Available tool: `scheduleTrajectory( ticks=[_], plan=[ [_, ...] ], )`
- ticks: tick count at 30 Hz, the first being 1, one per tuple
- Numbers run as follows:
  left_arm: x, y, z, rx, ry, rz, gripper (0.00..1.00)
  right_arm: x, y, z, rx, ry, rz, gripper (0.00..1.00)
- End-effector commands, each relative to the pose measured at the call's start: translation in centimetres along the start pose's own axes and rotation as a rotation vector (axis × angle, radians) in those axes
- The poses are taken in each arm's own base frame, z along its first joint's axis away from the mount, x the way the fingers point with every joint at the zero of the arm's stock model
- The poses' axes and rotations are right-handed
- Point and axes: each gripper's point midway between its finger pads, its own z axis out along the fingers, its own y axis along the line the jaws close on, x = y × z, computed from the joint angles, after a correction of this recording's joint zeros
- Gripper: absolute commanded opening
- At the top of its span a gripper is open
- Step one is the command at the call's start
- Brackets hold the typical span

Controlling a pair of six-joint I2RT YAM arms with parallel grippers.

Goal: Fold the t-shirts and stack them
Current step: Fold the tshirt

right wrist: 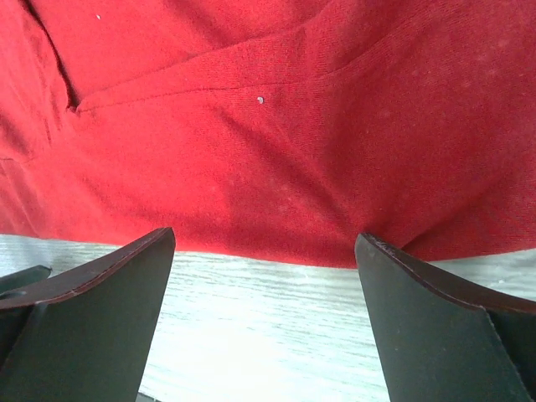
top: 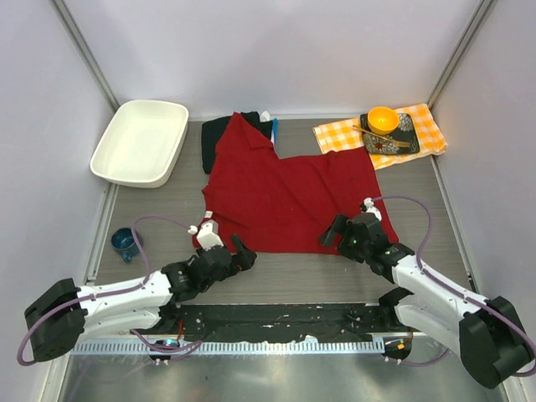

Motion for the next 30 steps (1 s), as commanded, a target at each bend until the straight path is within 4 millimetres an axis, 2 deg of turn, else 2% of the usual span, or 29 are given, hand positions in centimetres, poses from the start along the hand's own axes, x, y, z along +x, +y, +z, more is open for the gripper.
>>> scheduleTrajectory(
  ticks=[1, 2, 4, 5, 7, 8, 9, 10, 11, 13, 14, 16, 17, 18, 19, 20, 21, 22, 23, 26, 30],
  plan=[
    [2.0, 4.2, -1.2, -0.152, 0.008, 0.051, 0.97, 3.8, -4.6, -1.0, 0.166, 0.096, 0.024, 0.96],
    [1.6, 3.2, -1.5, -0.137, -0.001, 0.05, 0.97, 3.7, -4.5, -1.1, 0.162, 0.092, 0.022, 0.96],
    [1.0, 2.4, -2.0, -0.137, -0.018, 0.089, 0.97, 2.5, -3.7, -1.6, 0.149, 0.06, 0.005, 0.96],
    [0.1, 0.6, -2.3, -0.107, -0.032, 0.09, 0.97, 1.9, -3.2, -1.8, 0.146, 0.042, -0.003, 0.96],
    [-1.1, -0.7, -2.7, -0.097, -0.059, 0.132, 0.97, -0.2, -1.4, -2.5, 0.12, 0.001, -0.026, 0.96],
    [-2.3, -2.5, -3.1, -0.066, -0.082, 0.125, 0.98, -0.9, -0.8, -2.7, 0.113, -0.009, -0.036, 0.96],
    [-2.9, -3.2, -3.3, -0.06, -0.1, 0.146, 0.98, -2.0, 0.5, -2.9, 0.096, -0.026, -0.043, 0.96],
    [-3.7, -3.5, -3.5, -0.066, -0.123, 0.161, 0.98, -2.4, 0.9, -2.9, 0.094, -0.03, -0.056, 0.96],
    [-4.7, -5.0, -3.9, -0.046, -0.145, 0.158, 0.98, -2.8, 1.5, -2.9, 0.083, -0.03, -0.061, 0.97],
    [-5.8, -5.7, -4.3, -0.059, -0.17, 0.194, 0.98, -3.2, 3.6, -2.4, 0.027, -0.012, -0.072, 0.97],
    [-7.0, -6.9, -4.8, -0.05, -0.205, 0.188, 0.99, -4.0, 5.4, -2.3, -0.021, -0.032, -0.075, 0.97],
    [-8.0, -7.1, -5.2, -0.077, -0.225, 0.219, 0.99, -2.3, 7.9, -1.2, -0.102, 0.054, -0.114, 0.97],
    [-9.3, -8.0, -5.8, -0.08, -0.259, 0.207, 1.0, -2.1, 9.5, -0.6, -0.143, 0.063, -0.133, 0.97],
    [-10.0, -8.2, -6.0, -0.088, -0.27, 0.209, 1.0, -1.9, 11.9, -0.6, -0.201, 0.081, -0.161, 0.97],
    [-10.5, -8.1, -6.4, -0.107, -0.273, 0.227, 1.0, 0.8, 13.0, 0.7, -0.208, 0.159, -0.225, 0.97],
    [-11.8, -8.9, -7.2, -0.103, -0.301, 0.212, 1.0, 0.7, 16.1, 0.7, -0.275, 0.155, -0.255, 0.98],
    [-12.6, -8.5, -7.5, -0.13, -0.308, 0.225, 1.0, 1.6, 17.7, 1.1, -0.311, 0.18, -0.286, 0.98],
    [-13.2, -8.4, -7.9, -0.142, -0.316, 0.227, 1.0, 3.9, 19.4, 1.2, -0.348, 0.227, -0.34, 0.98],
    [-14.3, -9.0, -8.8, -0.14, -0.333, 0.221, 1.0, 4.6, 21.2, 2.4, -0.359, 0.235, -0.365, 0.98],
    [-16.7, -8.5, -10.5, -0.163, -0.365, 0.21, 1.0, 6.8, 24.5, 4.1, -0.414, 0.258, -0.41, 0.98],
    [-18.9, -6.9, -13.1, -0.171, -0.407, 0.16, 1.0, 7.2, 26.8, 5.8, -0.484, 0.256, -0.407, 0.98]
  ],
)
